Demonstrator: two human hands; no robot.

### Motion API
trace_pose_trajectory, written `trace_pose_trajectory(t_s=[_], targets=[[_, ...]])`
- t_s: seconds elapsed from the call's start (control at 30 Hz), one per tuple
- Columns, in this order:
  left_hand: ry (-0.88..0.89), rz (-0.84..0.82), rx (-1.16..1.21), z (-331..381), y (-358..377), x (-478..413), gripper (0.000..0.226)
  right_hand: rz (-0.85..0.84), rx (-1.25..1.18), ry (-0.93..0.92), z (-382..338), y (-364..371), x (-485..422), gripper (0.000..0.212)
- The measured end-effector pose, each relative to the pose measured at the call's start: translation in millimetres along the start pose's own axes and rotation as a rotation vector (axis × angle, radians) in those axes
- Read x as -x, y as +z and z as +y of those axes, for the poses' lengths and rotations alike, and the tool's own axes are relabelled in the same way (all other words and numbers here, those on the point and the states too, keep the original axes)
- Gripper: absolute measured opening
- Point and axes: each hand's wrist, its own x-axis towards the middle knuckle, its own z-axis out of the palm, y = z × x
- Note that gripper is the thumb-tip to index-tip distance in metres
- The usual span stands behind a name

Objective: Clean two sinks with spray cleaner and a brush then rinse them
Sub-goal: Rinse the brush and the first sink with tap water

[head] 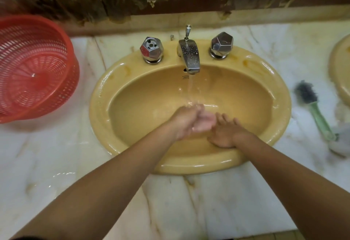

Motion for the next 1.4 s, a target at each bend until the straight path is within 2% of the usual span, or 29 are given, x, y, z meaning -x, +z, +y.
trace_pose_trajectory(t_s=[0.07, 0.1, 0.13, 0.17, 0.2, 0.27, 0.33, 0.37, 0.4, 0.43, 0.5, 0.57, 0.63, 0.7, 0.73, 0.77, 0.8, 0.83, 0.9, 0.93, 1.0, 1.03, 1.07, 1.13, 1.4], targets=[[0.084, -0.146, -0.647, -30.4, 2.4, 21.1, 0.036, 0.023, 0.071, 0.104, 6.0, -0.4, 1.7, 0.084], [0.109, -0.261, -0.945, -37.2, -0.9, 31.4, 0.044, -0.020, 0.067, 0.118, 2.9, -1.2, 4.4, 0.084], [0.073, -0.370, -1.142, -39.5, -9.7, 35.6, 0.055, -0.088, 0.039, 0.083, -3.2, -2.6, 8.5, 0.082], [-0.025, -0.456, -1.224, -37.0, -20.8, 36.0, 0.063, -0.166, -0.001, 0.005, -9.1, -4.7, 13.3, 0.078], [-0.134, -0.472, -1.289, -34.9, -36.9, 28.5, 0.069, -0.248, -0.035, -0.088, -12.6, -7.8, 19.0, 0.074], [-0.207, -0.323, -1.566, -30.6, -72.5, 14.9, 0.080, -0.359, -0.078, -0.182, -7.3, -16.4, 28.5, 0.073], [-0.179, -0.112, -1.846, -29.8, -97.4, 9.3, 0.083, -0.284, 0.032, -0.083, 10.1, -19.1, 25.2, 0.080], [-0.174, -0.087, -1.871, -30.7, -101.3, 9.2, 0.083, -0.209, 0.102, 0.005, 15.2, -18.0, 24.9, 0.085], [-0.174, -0.131, -1.817, -32.2, -99.1, 9.2, 0.082, -0.174, 0.111, 0.057, 13.2, -15.7, 26.5, 0.088], [-0.173, -0.230, -1.716, -32.6, -90.2, 12.2, 0.079, -0.194, 0.063, 0.033, 3.9, -14.0, 30.1, 0.088], [-0.152, -0.440, -1.519, -34.1, -69.6, 19.8, 0.070, -0.355, -0.122, -0.165, -24.1, -15.6, 44.0, 0.077], [-0.145, -0.519, -1.471, -32.3, -63.2, 24.0, 0.065, -0.461, -0.236, -0.269, -34.6, -22.8, 54.1, 0.067], [-0.173, -0.367, -1.629, -29.5, -80.4, 18.9, 0.071, -0.387, -0.102, -0.182, -9.3, -27.3, 46.5, 0.070], [-0.138, -0.141, -1.890, -26.2, -101.7, 10.3, 0.075, -0.167, 0.190, -0.011, 29.0, -26.9, 34.6, 0.077], [-0.137, -0.107, -1.933, -23.3, -105.4, 7.2, 0.077, -0.083, 0.290, 0.048, 44.5, -25.8, 30.8, 0.079], [-0.131, -0.113, -1.866, -19.4, -102.3, 2.9, 0.081, -0.029, 0.341, 0.074, 53.9, -23.6, 27.3, 0.080], [-0.105, -0.103, -1.661, -14.3, -93.0, 0.6, 0.082, 0.003, 0.350, 0.069, 57.8, -21.8, 25.8, 0.080], [-0.067, -0.037, -1.313, -9.0, -79.1, -2.8, 0.078, 0.019, 0.335, 0.054, 57.7, -20.2, 25.5, 0.080], [0.072, 0.164, -0.445, 2.3, -48.2, -10.8, 0.057, 0.056, 0.323, 0.028, 53.9, -17.9, 25.8, 0.079], [0.075, 0.204, -0.047, 9.4, -35.6, -16.8, 0.049, 0.078, 0.319, 0.025, 53.8, -17.7, 25.5, 0.079], [0.005, 0.152, 0.627, 21.0, -16.2, -25.7, 0.045, 0.091, 0.310, 0.026, 53.8, -18.9, 26.2, 0.078], [-0.020, 0.133, 0.843, 25.2, -9.7, -28.0, 0.045, 0.090, 0.311, 0.024, 54.4, -19.7, 27.0, 0.078], [-0.032, 0.128, 0.970, 28.2, -5.7, -29.7, 0.046, 0.091, 0.309, 0.020, 54.7, -20.0, 27.7, 0.078], [-0.024, 0.136, 1.071, 31.6, -1.2, -31.4, 0.047, 0.096, 0.307, 0.011, 55.0, -19.1, 27.5, 0.078], [-0.001, 0.230, 1.172, 37.8, -3.9, -39.5, 0.047, 0.095, 0.303, -0.016, 57.5, -17.6, 23.3, 0.078]])
